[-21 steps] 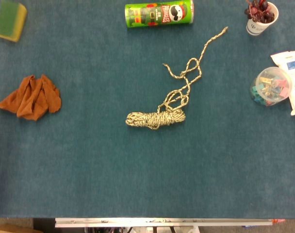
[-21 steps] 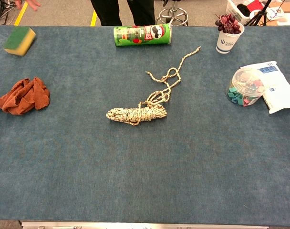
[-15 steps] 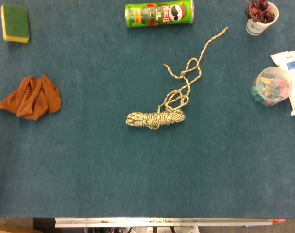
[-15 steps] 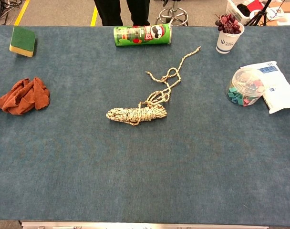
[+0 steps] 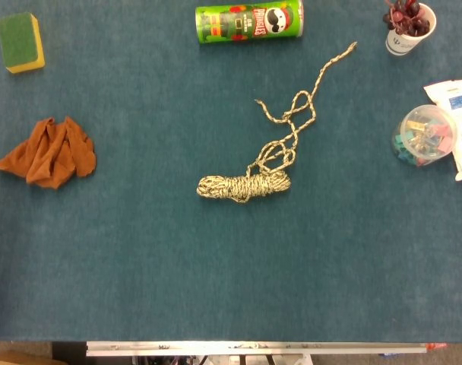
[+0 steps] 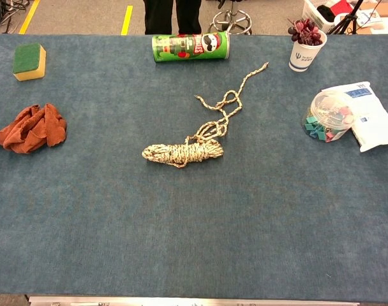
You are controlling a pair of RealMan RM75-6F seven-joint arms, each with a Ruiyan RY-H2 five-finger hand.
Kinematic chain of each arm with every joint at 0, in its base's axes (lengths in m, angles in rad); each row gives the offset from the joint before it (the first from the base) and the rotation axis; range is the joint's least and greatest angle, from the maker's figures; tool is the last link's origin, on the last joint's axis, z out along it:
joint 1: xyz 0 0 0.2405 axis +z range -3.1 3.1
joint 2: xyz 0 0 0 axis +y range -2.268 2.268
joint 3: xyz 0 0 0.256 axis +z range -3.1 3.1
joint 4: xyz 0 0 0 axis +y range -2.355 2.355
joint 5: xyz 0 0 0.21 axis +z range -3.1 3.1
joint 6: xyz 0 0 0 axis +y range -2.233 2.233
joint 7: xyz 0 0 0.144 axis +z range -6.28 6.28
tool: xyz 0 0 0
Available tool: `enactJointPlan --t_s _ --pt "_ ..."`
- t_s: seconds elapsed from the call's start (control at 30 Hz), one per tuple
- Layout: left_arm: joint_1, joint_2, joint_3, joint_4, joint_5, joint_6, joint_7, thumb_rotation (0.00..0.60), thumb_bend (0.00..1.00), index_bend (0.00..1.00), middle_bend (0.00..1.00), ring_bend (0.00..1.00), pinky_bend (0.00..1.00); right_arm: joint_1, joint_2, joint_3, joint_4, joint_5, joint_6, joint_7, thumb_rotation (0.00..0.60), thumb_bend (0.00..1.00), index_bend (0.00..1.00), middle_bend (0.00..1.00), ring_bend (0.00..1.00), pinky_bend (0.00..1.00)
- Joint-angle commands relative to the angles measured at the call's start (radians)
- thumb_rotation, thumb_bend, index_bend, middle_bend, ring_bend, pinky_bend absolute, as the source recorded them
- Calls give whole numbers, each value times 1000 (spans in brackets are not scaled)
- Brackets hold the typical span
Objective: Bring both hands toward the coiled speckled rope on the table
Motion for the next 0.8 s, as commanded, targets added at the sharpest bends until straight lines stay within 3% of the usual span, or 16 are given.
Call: enactJointPlan --t_s 0.03,0.57,0.67,0.8 --pt "0 -1 -1 0 0 1 -2 600 328 210 39 0 180 0 0 -1 0 1 -2 0 600 391 95 86 6 146" --pt "-7 -13 -1 18 13 -2 -23 600 327 179 42 13 200 -4 5 -1 -5 2 5 1 600 422 95 86 6 146" --pt "-6 -18 -1 26 29 13 -37 600 327 160 51 27 224 -3 5 -2 -5 3 1 0 600 492 95 86 6 146" --pt "-4 -22 -4 33 31 23 -46 600 329 158 65 54 246 -2 5 -3 -5 2 -1 -3 600 656 95 86 6 146"
